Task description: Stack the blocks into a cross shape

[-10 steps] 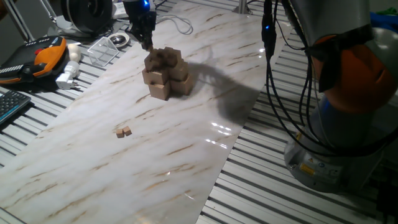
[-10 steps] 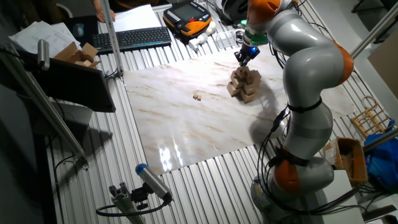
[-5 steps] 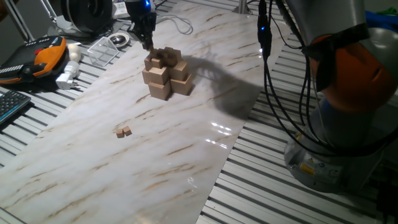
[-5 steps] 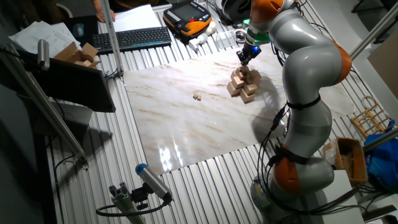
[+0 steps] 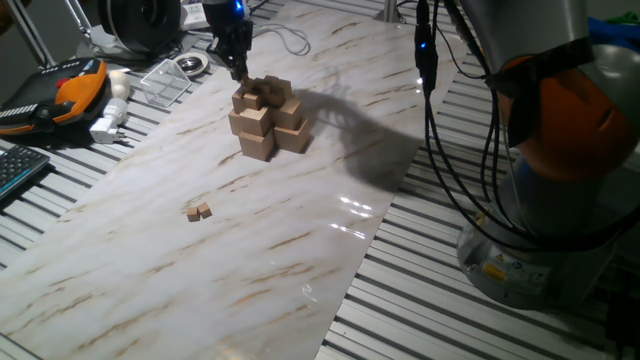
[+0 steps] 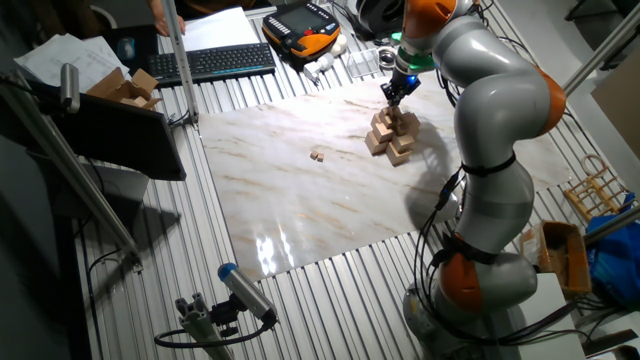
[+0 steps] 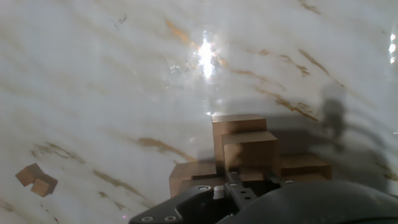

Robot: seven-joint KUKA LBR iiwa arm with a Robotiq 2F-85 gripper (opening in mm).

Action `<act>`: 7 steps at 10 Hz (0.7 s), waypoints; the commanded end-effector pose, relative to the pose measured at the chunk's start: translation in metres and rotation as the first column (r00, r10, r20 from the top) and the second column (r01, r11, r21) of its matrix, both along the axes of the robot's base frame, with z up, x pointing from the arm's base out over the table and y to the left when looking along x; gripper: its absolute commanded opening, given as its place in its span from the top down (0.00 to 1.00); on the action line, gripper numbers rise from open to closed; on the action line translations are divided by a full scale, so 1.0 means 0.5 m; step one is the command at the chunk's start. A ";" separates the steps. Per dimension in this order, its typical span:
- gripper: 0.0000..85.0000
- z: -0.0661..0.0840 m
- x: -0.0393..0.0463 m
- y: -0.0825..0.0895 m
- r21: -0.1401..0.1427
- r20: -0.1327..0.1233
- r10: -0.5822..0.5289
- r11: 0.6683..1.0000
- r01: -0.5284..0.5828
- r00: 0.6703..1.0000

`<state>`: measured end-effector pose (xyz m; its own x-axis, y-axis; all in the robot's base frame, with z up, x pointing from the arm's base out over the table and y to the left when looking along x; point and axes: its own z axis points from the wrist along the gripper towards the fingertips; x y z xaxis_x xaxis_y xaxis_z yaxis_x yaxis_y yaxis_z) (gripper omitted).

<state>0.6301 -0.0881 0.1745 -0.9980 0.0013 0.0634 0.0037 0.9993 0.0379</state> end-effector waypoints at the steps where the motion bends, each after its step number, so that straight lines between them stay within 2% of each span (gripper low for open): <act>1: 1.00 -0.001 -0.005 0.000 -0.002 0.004 -0.002 1.000 0.002 1.000; 3: 1.00 -0.001 -0.013 0.002 -0.002 0.004 -0.005 1.000 0.005 1.000; 7: 1.00 -0.003 -0.013 -0.005 0.000 0.008 -0.001 1.000 0.001 1.000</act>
<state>0.6234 -0.0904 0.1730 -0.9985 0.0022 0.0550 0.0043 0.9993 0.0380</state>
